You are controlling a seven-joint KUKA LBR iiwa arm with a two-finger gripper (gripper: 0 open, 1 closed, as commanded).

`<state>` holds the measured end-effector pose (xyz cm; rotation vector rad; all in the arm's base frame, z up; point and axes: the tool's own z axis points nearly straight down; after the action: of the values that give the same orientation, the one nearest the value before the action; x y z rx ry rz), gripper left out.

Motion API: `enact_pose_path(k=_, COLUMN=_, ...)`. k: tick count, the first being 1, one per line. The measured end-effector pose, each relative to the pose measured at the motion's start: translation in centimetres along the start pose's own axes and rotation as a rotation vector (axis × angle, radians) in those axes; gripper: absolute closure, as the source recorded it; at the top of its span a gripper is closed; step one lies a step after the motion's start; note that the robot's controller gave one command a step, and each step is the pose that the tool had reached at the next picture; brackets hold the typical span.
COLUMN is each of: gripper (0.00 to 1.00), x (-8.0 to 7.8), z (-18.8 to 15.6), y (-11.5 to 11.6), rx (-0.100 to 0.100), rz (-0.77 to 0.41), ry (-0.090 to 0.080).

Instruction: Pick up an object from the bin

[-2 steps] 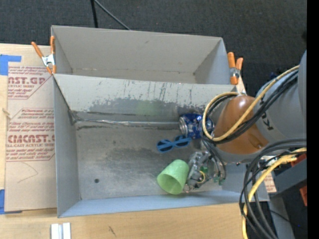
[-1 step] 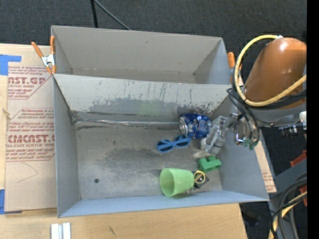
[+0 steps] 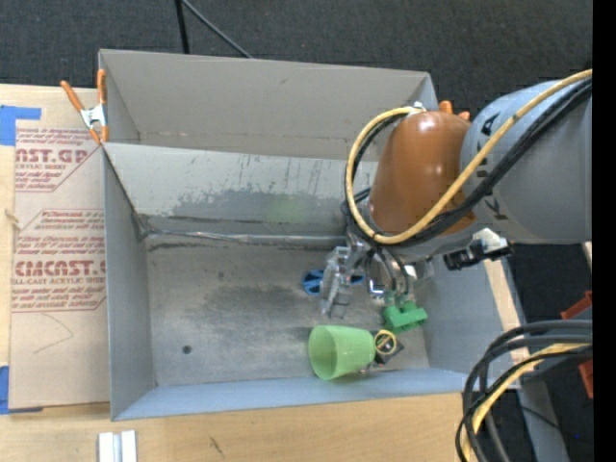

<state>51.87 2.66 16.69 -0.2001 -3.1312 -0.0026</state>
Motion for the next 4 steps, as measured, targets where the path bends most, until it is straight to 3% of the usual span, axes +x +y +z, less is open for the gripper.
enact_pose_path(k=1, gripper=0.00, x=-0.1, z=-0.3, y=-0.2, rx=0.001, rz=0.004, ry=-0.004)
enact_pose_path(k=2, gripper=0.00, x=-4.6, z=10.0, y=-4.5, rx=0.003, rz=0.047, ry=-0.011)
enact_pose_path(k=3, gripper=1.00, x=-4.6, z=9.6, y=-4.3, rx=0.002, rz=0.043, ry=-0.008)
enact_pose_path(k=4, gripper=1.00, x=-2.5, z=0.6, y=-5.2, rx=0.000, rz=0.047, ry=-0.012)
